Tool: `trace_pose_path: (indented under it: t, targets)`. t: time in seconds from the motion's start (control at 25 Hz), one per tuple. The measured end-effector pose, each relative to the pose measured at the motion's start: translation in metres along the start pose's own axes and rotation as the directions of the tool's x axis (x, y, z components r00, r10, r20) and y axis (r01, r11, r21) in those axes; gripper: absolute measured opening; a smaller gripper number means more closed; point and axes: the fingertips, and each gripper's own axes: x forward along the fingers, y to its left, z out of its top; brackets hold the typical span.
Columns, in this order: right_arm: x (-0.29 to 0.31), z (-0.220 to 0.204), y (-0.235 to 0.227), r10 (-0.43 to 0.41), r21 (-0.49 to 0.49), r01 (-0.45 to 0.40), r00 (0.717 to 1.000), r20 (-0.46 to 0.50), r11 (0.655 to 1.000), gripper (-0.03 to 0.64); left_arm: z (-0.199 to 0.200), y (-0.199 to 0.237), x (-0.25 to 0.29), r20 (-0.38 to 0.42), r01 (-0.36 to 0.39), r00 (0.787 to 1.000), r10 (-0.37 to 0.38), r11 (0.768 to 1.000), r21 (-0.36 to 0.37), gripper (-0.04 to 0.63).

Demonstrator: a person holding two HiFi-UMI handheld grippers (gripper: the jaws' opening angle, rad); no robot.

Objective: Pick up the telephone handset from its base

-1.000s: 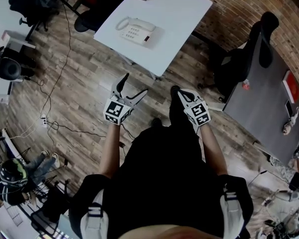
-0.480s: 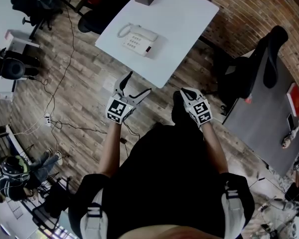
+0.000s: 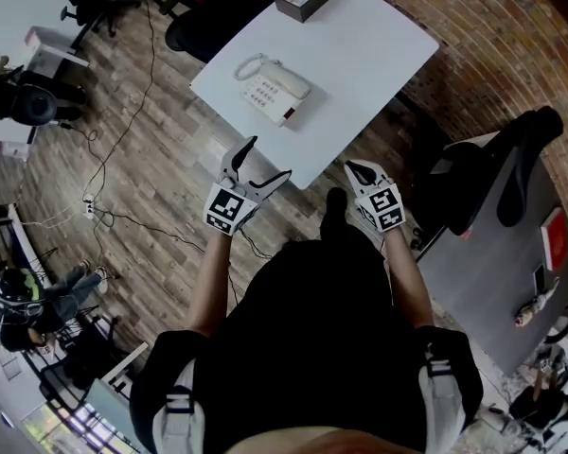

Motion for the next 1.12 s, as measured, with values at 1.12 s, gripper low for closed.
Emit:
trace_pose_path:
  t: [1.12]
  targets:
    - [0.027,0.01,-0.084,0.154,-0.009,-0.154,0.988,-0.002,0.988,-0.003,0.002,0.052,0.08,-0.104,-0.061,0.993,0.056,0.997,-0.051,0.428]
